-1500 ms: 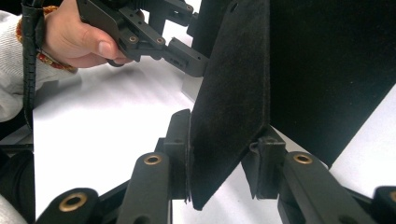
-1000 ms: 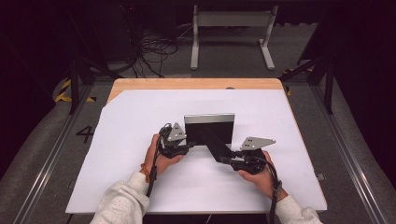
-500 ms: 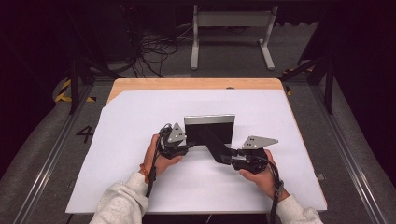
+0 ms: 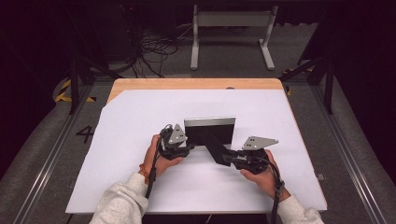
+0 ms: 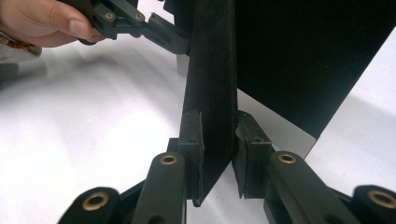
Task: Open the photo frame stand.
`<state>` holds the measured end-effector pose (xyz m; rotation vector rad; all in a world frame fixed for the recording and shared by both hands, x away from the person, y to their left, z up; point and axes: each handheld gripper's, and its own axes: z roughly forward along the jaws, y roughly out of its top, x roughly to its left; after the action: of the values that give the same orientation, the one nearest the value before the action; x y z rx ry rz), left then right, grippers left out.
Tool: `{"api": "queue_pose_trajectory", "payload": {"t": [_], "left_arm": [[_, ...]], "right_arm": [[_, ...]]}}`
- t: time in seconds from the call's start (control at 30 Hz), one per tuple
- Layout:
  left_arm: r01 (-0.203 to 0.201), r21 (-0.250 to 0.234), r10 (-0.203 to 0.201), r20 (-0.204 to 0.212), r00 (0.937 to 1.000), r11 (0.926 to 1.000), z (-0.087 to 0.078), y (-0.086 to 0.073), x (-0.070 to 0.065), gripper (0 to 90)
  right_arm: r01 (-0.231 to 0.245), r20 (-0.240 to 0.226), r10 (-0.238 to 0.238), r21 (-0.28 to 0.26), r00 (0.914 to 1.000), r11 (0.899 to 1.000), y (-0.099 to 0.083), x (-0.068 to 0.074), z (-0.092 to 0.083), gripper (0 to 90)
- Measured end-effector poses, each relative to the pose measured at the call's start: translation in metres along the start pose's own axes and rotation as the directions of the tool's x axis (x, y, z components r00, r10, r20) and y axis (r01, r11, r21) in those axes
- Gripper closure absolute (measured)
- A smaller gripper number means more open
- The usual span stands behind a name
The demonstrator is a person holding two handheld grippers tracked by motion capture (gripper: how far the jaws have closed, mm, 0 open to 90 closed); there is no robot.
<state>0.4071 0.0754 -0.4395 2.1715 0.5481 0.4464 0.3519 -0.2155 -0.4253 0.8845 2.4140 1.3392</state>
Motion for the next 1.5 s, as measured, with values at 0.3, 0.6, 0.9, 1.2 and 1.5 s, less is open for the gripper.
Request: {"api": "queue_pose_trajectory", "payload": {"t": [0.3, 0.6, 0.9, 1.2, 1.5], "left_arm": [[-0.003, 0.046, 0.001, 0.052, 0.9987, 0.9989, 0.009, -0.006, 0.002, 60.0], [-0.039, 0.058, 0.039, 0.001, 0.9992, 0.9976, 0.011, -0.004, 0.0, 63.1], [-0.042, 0.063, 0.045, -0.038, 0.9983, 0.9971, 0.012, -0.005, 0.004, 64.8], [-0.045, 0.07, 0.049, -0.06, 0.997, 0.9965, 0.012, -0.006, 0.006, 66.6], [-0.05, 0.079, 0.053, -0.037, 0.9979, 0.9957, 0.007, -0.007, 0.007, 71.0]], "right_arm": [[0.02, 0.001, -0.02, 0.022, 0.9998, 1.0, -0.003, 0.002, 0.0, 76.8], [0.03, 0.006, -0.03, 0.036, 0.9995, 0.999, -0.004, 0.004, 0.004, 78.7], [0.05, 0.011, -0.051, 0.069, 0.9987, 0.996, -0.007, 0.008, 0.013, 83.3], [0.066, 0.018, -0.067, 0.08, 0.9976, 0.995, -0.008, 0.01, 0.016, 84.2], [0.058, 0.036, -0.061, 0.083, 0.9975, 0.995, -0.009, 0.006, 0.015, 84.2]]}}
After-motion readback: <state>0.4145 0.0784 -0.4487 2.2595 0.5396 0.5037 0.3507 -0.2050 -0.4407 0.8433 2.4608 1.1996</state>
